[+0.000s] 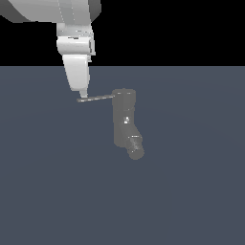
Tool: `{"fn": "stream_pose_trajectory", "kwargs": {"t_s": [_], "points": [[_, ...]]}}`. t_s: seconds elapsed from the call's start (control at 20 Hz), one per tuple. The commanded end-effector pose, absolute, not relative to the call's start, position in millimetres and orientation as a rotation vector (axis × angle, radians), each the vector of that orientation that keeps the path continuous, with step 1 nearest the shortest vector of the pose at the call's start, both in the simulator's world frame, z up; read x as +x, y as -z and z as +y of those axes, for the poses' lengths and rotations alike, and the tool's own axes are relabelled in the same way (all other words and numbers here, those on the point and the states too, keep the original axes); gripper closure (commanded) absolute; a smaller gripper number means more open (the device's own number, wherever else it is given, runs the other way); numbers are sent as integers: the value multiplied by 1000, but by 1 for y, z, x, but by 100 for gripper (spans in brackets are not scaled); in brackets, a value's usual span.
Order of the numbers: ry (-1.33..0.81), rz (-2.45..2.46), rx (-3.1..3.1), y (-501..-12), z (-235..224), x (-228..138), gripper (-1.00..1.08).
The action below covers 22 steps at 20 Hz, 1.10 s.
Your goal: Turn on the faucet by rotating a designated handle.
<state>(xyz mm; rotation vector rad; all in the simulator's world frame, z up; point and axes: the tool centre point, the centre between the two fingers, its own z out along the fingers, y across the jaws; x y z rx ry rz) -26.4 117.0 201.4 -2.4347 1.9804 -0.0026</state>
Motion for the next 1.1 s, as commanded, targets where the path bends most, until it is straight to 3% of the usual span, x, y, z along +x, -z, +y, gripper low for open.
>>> {"fn": "stream_pose_trajectory", "kwargs": {"t_s": [0.0,1.05], "points": [[0,1983,-2437,-201,115,-36,108],[1,1985,-2432,-201,85,-81,108]]}}
